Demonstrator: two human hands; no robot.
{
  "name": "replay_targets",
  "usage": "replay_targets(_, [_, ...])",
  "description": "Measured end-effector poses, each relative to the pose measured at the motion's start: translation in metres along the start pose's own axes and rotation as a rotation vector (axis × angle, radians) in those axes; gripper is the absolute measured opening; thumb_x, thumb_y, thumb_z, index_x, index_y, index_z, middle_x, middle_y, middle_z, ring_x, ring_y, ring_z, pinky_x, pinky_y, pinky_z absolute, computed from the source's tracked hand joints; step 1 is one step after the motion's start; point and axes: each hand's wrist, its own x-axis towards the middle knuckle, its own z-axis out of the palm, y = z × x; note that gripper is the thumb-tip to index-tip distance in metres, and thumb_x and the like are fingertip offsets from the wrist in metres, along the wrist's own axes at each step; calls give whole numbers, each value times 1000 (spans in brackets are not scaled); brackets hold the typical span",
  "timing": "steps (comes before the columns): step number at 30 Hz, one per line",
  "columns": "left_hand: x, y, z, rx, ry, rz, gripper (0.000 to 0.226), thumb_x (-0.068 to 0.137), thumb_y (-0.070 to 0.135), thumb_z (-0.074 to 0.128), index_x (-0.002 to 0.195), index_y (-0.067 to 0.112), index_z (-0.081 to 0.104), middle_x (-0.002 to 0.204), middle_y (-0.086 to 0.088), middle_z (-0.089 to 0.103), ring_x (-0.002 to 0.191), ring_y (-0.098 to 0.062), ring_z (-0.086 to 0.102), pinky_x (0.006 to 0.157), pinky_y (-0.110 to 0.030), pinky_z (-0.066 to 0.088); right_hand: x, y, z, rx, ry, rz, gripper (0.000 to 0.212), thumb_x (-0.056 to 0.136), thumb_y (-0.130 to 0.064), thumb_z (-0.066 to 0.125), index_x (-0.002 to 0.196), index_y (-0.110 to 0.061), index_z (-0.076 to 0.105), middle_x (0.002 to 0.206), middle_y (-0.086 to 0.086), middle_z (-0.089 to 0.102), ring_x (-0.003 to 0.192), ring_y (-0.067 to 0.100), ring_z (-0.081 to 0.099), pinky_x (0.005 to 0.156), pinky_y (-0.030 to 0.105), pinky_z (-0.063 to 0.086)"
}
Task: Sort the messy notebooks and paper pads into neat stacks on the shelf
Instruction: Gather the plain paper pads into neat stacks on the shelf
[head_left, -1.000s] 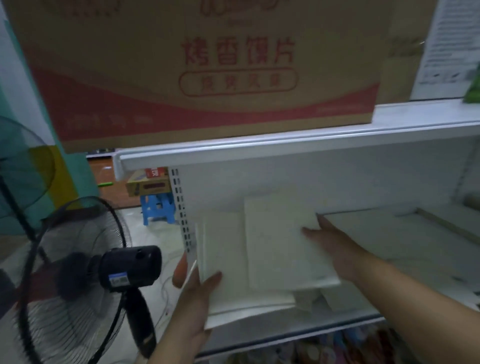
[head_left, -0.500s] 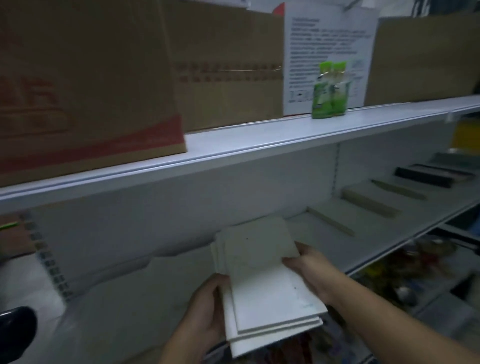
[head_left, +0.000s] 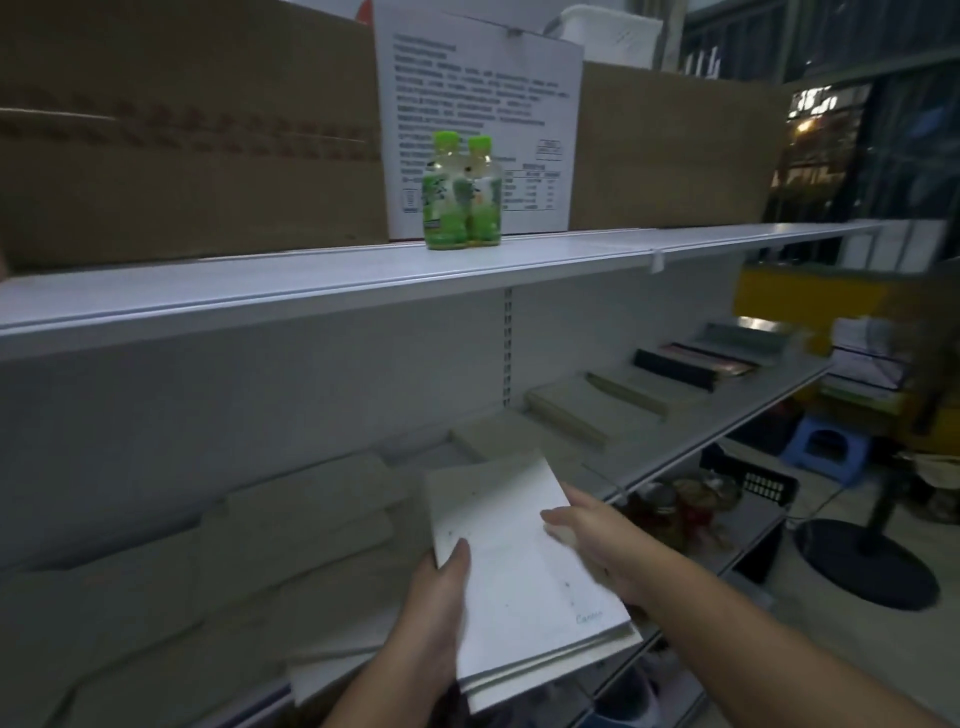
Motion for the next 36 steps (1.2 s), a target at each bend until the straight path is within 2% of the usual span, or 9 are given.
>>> replay_targets(8, [62, -11, 57, 64, 128, 139, 24, 97, 21, 50, 116, 7, 53, 107, -6, 63, 95, -23, 61, 92, -34, 44, 27, 2, -59, -170, 210, 76, 39, 88, 8, 42, 121, -6, 58, 97, 18, 68, 86, 43, 62, 71, 42, 53])
replay_targets(14, [133, -11, 84, -32, 247, 98, 36, 100, 25, 41, 124, 1, 53, 131, -10, 54, 120, -28, 50, 107, -38, 35, 89, -5, -92, -61, 298, 88, 51, 89, 9, 46, 138, -6, 44, 114, 7, 58, 116, 40, 54, 101, 41, 45])
replay_targets(16, [149, -6, 90, -9, 253, 80, 24, 101, 22, 39, 111, 7, 55, 122, -8, 56, 113, -28, 53, 98, -34, 40, 109, -12, -101, -100, 295, 95, 49, 89, 10, 47, 135, -5, 46, 108, 9, 57, 106, 34, 57, 93, 38, 48])
replay_targets(18, [170, -3, 93, -15, 240, 55, 22, 96, 27, 43, 103, 14, 58, 116, -13, 61, 106, -32, 59, 98, -46, 46, 129, -18, -106, -159, 287, 66, 43, 86, 12, 48, 126, -3, 55, 98, 8, 62, 88, 24, 62, 77, 30, 52])
replay_targets(22, [215, 0, 92, -70, 204, 33, 33, 87, 21, 50, 116, 15, 65, 114, -13, 67, 101, -35, 64, 93, -57, 48, 164, -24, -112, -265, 254, 76, 36, 83, 14, 46, 87, -15, 68, 81, 4, 70, 61, 13, 68, 46, 18, 51])
replay_targets(26, [232, 4, 97, 72, 253, 88, 31, 63, 20, 51, 88, 18, 69, 96, -13, 71, 90, -33, 67, 88, -56, 51, 195, -25, -124, -363, 240, 41, 39, 82, 10, 51, 75, -25, 67, 72, -5, 67, 64, 13, 65, 46, 17, 51])
replay_targets(29, [234, 13, 102, 182, 323, 114, 13, 66, 13, 56, 70, 23, 62, 82, -6, 68, 82, -28, 65, 86, -48, 53, 215, -27, -128, -405, 242, 5, 44, 79, 12, 52, 68, -27, 70, 71, -2, 70, 70, 23, 69, 66, 35, 60])
replay_targets(33, [243, 8, 108, 405, 447, 206, 10, 73, 12, 55, 74, 22, 57, 102, -6, 51, 93, -22, 54, 94, -39, 48, 253, -22, -133, -598, 239, -83, 33, 77, 11, 52, 96, -6, 73, 89, 15, 72, 82, 29, 68, 77, 40, 58])
replay_targets(36, [249, 3, 107, 592, 464, 196, 33, 83, 11, 52, 114, 7, 60, 119, -12, 44, 108, -30, 50, 97, -36, 44, 273, -12, -130, -1127, 75, -71, 45, 91, -11, 46, 136, -17, 48, 131, 11, 56, 116, 25, 56, 88, 24, 49])
